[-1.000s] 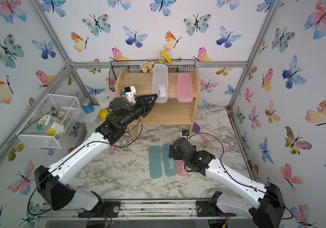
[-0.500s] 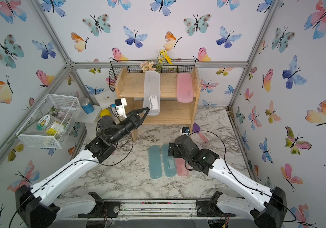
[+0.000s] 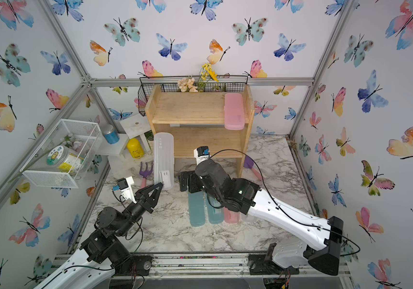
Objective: Remove the pencil cases from the shelf
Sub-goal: Pick up the pencil case from the shelf.
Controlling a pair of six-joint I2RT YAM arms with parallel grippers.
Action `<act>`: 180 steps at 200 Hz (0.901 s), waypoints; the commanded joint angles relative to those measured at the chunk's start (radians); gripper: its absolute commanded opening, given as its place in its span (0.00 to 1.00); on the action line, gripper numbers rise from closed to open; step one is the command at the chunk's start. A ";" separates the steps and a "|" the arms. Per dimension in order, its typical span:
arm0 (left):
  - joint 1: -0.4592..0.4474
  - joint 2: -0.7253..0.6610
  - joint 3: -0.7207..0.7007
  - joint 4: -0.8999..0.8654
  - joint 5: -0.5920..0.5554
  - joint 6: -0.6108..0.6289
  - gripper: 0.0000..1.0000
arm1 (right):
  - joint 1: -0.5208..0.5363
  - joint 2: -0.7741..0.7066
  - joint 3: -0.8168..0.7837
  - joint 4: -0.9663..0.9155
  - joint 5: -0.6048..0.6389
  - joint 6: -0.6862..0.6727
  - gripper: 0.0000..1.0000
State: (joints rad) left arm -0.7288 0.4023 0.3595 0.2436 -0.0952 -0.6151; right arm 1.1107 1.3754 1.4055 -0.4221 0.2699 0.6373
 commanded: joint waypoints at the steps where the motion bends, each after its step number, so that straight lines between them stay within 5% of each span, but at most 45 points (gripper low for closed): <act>1: -0.004 -0.017 0.016 0.002 -0.037 0.046 0.14 | 0.021 0.059 0.081 0.084 -0.071 -0.021 0.99; 180: -0.010 -0.058 -0.028 0.003 -0.035 0.007 0.13 | 0.026 0.317 0.248 0.181 -0.089 -0.031 0.99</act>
State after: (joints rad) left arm -0.7345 0.3614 0.3340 0.2184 -0.1223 -0.6075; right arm 1.1339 1.6821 1.6150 -0.2615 0.1852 0.6235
